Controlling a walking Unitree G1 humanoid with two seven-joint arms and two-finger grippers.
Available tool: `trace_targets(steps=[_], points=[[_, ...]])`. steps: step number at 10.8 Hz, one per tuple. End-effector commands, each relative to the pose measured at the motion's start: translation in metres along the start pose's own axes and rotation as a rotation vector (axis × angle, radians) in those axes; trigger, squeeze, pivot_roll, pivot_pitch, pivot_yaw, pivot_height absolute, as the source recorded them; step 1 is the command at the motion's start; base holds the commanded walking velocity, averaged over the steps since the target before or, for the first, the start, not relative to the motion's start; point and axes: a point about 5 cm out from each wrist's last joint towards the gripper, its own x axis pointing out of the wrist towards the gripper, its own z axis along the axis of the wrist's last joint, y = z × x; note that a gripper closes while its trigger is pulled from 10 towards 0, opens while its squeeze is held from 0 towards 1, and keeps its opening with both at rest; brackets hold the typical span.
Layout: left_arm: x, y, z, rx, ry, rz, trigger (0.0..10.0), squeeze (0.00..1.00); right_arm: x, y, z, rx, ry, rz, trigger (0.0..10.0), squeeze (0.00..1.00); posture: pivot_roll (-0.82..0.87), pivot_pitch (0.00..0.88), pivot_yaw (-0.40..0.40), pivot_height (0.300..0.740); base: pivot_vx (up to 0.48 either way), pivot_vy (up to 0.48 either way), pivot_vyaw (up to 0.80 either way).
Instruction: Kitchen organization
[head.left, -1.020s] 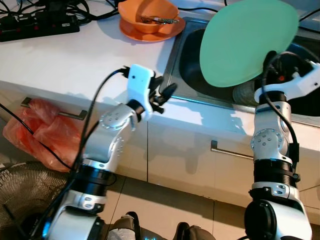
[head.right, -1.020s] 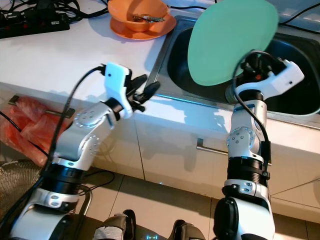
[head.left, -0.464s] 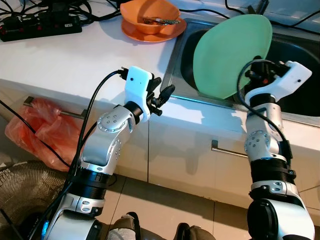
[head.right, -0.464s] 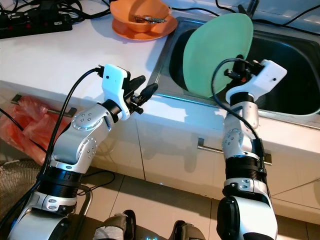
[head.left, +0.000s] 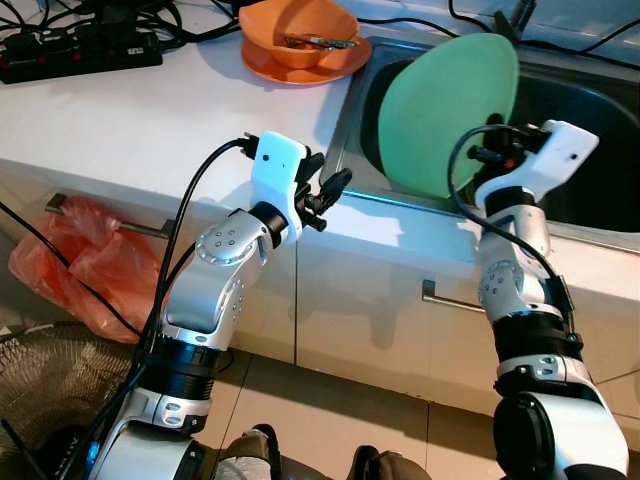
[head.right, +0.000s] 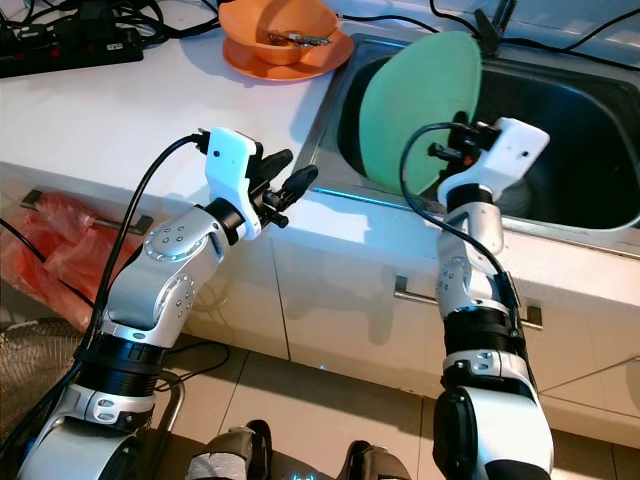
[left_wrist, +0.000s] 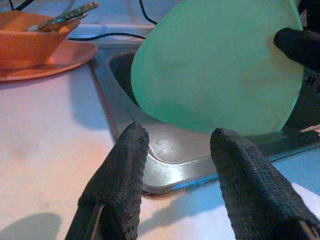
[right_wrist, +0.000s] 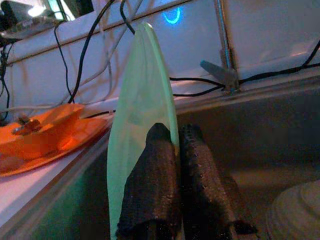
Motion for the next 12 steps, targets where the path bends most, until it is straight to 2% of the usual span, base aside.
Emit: trace_targets(steps=[1,3,5,6,7,9,10,11,12], points=[[-0.001,-0.003,-0.001,0.014,0.006,0.000,10.0,0.00,0.002,0.006,0.000,-0.018,-0.006,0.035,10.0,0.00,0.15,0.169,-0.041,0.740,0.000,0.000,0.00],[-0.001,-0.004,-0.002,0.010,0.007,0.004,10.0,0.00,-0.001,0.009,-0.012,-0.026,0.040,0.041,10.0,0.00,0.15,0.172,-0.042,0.740,0.000,0.000,0.00],[-0.002,-0.003,-0.002,0.010,0.006,0.011,10.0,0.00,-0.001,0.009,-0.014,-0.026,0.045,0.041,10.0,0.00,0.15,0.175,-0.044,0.740,0.000,0.000,0.00],[-0.002,-0.003,-0.002,0.009,0.006,0.013,10.0,0.00,-0.001,0.009,-0.014,-0.018,0.047,0.041,10.0,0.76,0.15,0.176,-0.044,0.740,0.000,0.000,0.00],[-0.002,-0.004,-0.002,0.008,0.007,0.014,10.0,0.00,-0.001,0.009,-0.015,-0.017,0.052,0.043,10.0,1.00,0.15,0.176,-0.044,0.740,0.000,0.000,0.00],[-0.002,-0.004,-0.003,0.005,0.007,0.015,10.0,0.00,-0.001,0.009,-0.016,-0.018,0.055,0.042,10.0,0.98,0.15,0.177,-0.044,0.740,0.000,0.000,0.00],[-0.002,-0.004,-0.003,0.005,0.007,0.015,10.0,0.00,-0.001,0.009,-0.017,-0.019,0.057,0.040,10.0,0.28,0.15,0.177,-0.045,0.740,0.000,0.000,0.00],[-0.002,-0.004,-0.003,0.005,0.008,0.017,10.0,0.00,-0.001,0.010,-0.017,-0.018,0.057,0.043,10.0,0.00,0.15,0.178,-0.046,0.740,0.000,0.000,0.00],[-0.002,-0.004,-0.003,0.005,0.007,0.018,10.0,0.00,-0.001,0.011,-0.017,-0.014,0.056,0.047,10.0,0.00,0.15,0.179,-0.046,0.740,0.000,0.000,0.00]])
